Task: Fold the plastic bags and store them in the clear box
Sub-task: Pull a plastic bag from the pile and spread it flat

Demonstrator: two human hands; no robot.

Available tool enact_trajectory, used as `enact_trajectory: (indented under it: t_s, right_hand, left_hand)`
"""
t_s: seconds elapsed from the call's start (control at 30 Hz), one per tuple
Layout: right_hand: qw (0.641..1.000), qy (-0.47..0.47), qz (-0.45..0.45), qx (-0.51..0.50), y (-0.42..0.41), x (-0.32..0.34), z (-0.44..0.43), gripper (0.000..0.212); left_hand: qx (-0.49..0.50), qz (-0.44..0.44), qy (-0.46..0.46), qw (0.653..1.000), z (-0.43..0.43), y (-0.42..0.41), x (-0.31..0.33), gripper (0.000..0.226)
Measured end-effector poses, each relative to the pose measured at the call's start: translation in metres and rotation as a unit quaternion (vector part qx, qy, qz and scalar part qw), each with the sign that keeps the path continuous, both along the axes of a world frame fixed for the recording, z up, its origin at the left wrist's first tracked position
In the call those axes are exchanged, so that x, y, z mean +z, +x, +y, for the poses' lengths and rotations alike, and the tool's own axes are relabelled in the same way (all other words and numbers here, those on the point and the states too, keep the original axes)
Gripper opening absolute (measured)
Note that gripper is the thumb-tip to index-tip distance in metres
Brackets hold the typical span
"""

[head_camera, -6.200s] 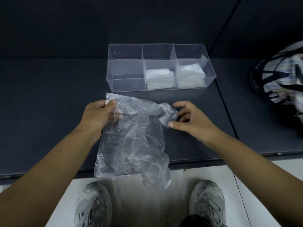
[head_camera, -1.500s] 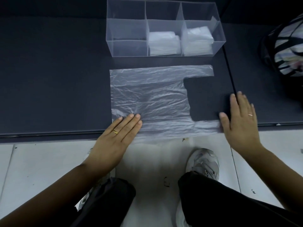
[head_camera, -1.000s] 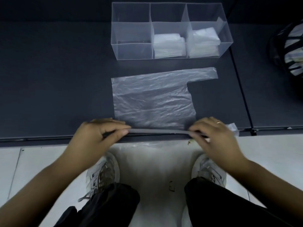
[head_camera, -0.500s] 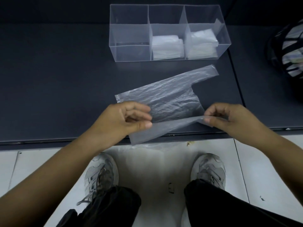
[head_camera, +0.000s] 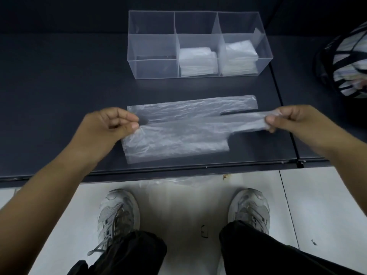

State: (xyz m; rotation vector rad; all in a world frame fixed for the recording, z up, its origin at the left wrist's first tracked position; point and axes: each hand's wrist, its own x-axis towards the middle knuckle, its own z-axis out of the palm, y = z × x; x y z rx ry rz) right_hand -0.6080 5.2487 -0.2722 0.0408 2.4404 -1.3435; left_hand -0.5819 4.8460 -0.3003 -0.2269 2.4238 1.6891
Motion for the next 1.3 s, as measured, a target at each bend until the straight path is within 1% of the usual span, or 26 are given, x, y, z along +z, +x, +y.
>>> enact_trajectory:
  t_s: [0.07,0.13,0.17,0.23,0.37,0.43,0.47,0.53,0.57,0.63,0.67,0.73,0.77,0.83,0.93,0.97,1.0,1.03,1.07,1.1,1.13,1.17,1.2,1.23,1.27,1.3]
  right_hand:
    - [0.999,0.007,0.01,-0.052,-0.015,-0.01,-0.005,0.02]
    - [0.994,0.029,0.02,-0.106,-0.031,-0.023,-0.01,0.017]
    - [0.991,0.046,0.027,-0.125,-0.038,-0.029,-0.013,0.022]
    - [0.985,0.08,0.04,-0.145,-0.049,-0.039,-0.017,0.031]
    - [0.976,0.129,0.042,-0.17,-0.06,-0.049,-0.021,0.027]
    - [0.972,0.143,0.048,-0.179,-0.063,-0.05,-0.021,0.027]
    - [0.971,0.152,0.051,-0.177,-0.065,-0.05,-0.021,0.028]
    - [0.969,0.171,0.052,-0.17,-0.067,-0.051,-0.021,0.031]
    - [0.968,0.179,0.05,-0.168,-0.067,-0.052,-0.021,0.032]
    - [0.967,0.189,0.045,-0.166,-0.068,-0.053,-0.02,0.03]
    - [0.966,0.194,0.044,-0.166,-0.068,-0.054,-0.02,0.028]
    - [0.963,0.209,0.049,-0.162,-0.069,-0.054,-0.021,0.023]
    - [0.961,0.217,0.054,-0.16,-0.069,-0.054,-0.022,0.021]
    - [0.958,0.232,0.064,-0.157,-0.068,-0.052,-0.024,0.019]
    - [0.949,0.274,0.061,-0.144,-0.065,-0.045,-0.03,0.016]
    - [0.94,0.302,0.069,-0.143,-0.062,-0.041,-0.035,0.014]
    - [0.922,0.348,0.094,-0.141,-0.06,-0.037,-0.042,0.013]
    - [0.895,0.402,0.136,-0.136,-0.057,-0.032,-0.051,0.017]
    - [0.87,0.439,0.187,-0.123,-0.053,-0.028,-0.064,0.023]
    - [0.86,0.439,0.243,-0.098,-0.047,-0.026,-0.081,0.028]
    - [0.87,0.399,0.284,-0.056,-0.04,-0.025,-0.102,0.032]
    - [0.891,0.337,0.303,0.005,-0.031,-0.026,-0.124,0.035]
    - [0.912,0.274,0.296,0.076,-0.022,-0.031,-0.145,0.039]
    - [0.925,0.231,0.267,0.14,-0.012,-0.039,-0.164,0.043]
    - [0.929,0.218,0.237,0.185,-0.005,-0.048,-0.176,0.047]
    - [0.925,0.234,0.218,0.206,-0.001,-0.058,-0.181,0.051]
  left_hand:
    - [0.012,0.015,-0.019,1.0,-0.001,-0.014,-0.002,0.019]
    - [0.029,0.027,-0.039,0.998,0.0,-0.028,-0.007,0.015]
    - [0.034,0.031,-0.054,0.997,0.001,-0.033,-0.01,0.012]
    - [0.04,0.036,-0.085,0.995,0.002,-0.042,-0.016,0.009]
    - [0.047,0.045,-0.16,0.985,0.006,-0.051,-0.026,0.008]
    - [0.06,0.049,-0.198,0.977,0.009,-0.051,-0.024,0.014]
    - [0.067,0.075,-0.24,0.966,0.011,-0.049,-0.021,0.019]
    - [0.054,0.187,-0.338,0.921,0.021,-0.043,-0.012,0.02]
    - [0.028,0.245,-0.358,0.901,0.031,-0.036,-0.007,0.018]
    - [-0.058,0.304,-0.363,0.879,0.057,-0.02,-0.007,0.023]
    - [-0.11,0.302,-0.36,0.876,0.07,-0.011,-0.011,0.029]
    - [-0.191,0.224,-0.356,0.887,0.089,0.001,-0.021,0.04]
    - [-0.206,0.175,-0.368,0.89,0.092,0.004,-0.028,0.046]
    - [-0.207,0.11,-0.419,0.877,0.088,0.004,-0.042,0.056]
    - [-0.205,0.089,-0.473,0.852,0.081,0.005,-0.051,0.07]
    - [-0.21,0.089,-0.485,0.844,0.08,0.005,-0.052,0.073]
    - [-0.215,0.09,-0.494,0.838,0.08,0.005,-0.052,0.074]
    - [-0.217,0.09,-0.501,0.833,0.08,0.005,-0.052,0.074]
    - [-0.218,0.091,-0.506,0.829,0.08,0.004,-0.053,0.073]
    - [-0.219,0.091,-0.509,0.827,0.08,0.003,-0.053,0.073]
    - [-0.219,0.092,-0.51,0.827,0.08,0.002,-0.053,0.074]
    - [-0.218,0.094,-0.51,0.827,0.081,0.001,-0.053,0.074]
    - [-0.219,0.095,-0.508,0.827,0.081,0.001,-0.054,0.075]
    - [-0.221,0.096,-0.507,0.827,0.08,0.0,-0.054,0.076]
    - [-0.224,0.096,-0.507,0.826,0.08,-0.001,-0.055,0.076]
    - [-0.227,0.097,-0.509,0.825,0.079,-0.002,-0.055,0.076]
